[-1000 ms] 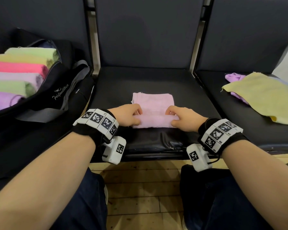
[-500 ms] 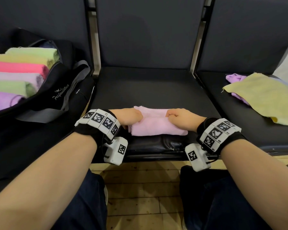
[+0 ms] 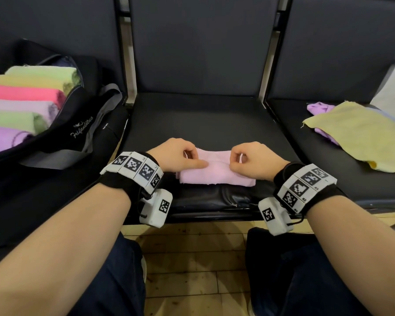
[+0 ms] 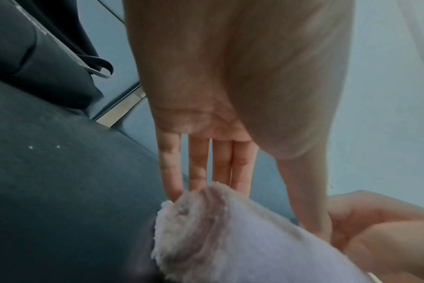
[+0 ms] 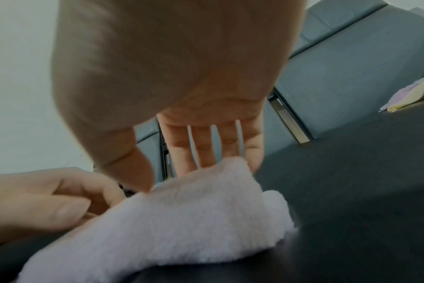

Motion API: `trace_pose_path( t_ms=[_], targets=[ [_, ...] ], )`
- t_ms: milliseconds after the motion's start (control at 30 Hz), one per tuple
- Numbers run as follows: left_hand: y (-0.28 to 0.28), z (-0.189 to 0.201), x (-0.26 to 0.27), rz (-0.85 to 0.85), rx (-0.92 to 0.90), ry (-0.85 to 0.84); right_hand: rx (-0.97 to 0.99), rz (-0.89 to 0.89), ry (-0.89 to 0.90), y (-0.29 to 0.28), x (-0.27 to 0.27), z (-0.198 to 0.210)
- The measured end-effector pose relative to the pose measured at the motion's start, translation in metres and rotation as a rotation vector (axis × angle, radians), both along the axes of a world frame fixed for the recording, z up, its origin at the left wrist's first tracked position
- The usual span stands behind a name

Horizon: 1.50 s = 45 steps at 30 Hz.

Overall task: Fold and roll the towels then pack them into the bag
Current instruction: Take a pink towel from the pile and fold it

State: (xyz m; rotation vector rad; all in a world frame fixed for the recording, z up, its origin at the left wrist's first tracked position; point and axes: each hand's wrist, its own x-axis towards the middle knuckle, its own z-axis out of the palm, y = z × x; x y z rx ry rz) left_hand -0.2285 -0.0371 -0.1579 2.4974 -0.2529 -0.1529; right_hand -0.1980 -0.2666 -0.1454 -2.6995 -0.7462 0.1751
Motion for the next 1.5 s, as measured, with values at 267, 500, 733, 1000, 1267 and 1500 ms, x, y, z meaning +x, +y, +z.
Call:
trace_pose_path(
  t_ms=[267,500,733,1000,1267,1500],
  targets=[
    [0.002,-0.002,-0.002,-0.117,0.18,0.162,-0.296,0.011,0.134,0.002,-0.011,0.008],
    [0.002,-0.002,0.002,0.014,0.115,0.18,-0.135,-0.026,0.191,-0.003,0.0,-0.001],
    [-0.004,0.004,0.006,0.173,-0.1,0.331,0.054,-0.06,0.228,-0.006,0.002,-0.004],
    [-0.008,0.01,0.003,0.11,-0.004,0.375,0.188,-0.157,0.333,-0.002,0.009,-0.01],
    [0.002,0.0,0.004,0.037,-0.006,0.031,0.283,-0.085,-0.019,-0.008,0.012,-0.016],
    [0.0,-0.001,0.001,0.086,0.017,0.061,0.124,-0.102,0.225,-0.014,0.004,-0.011]
  ],
)
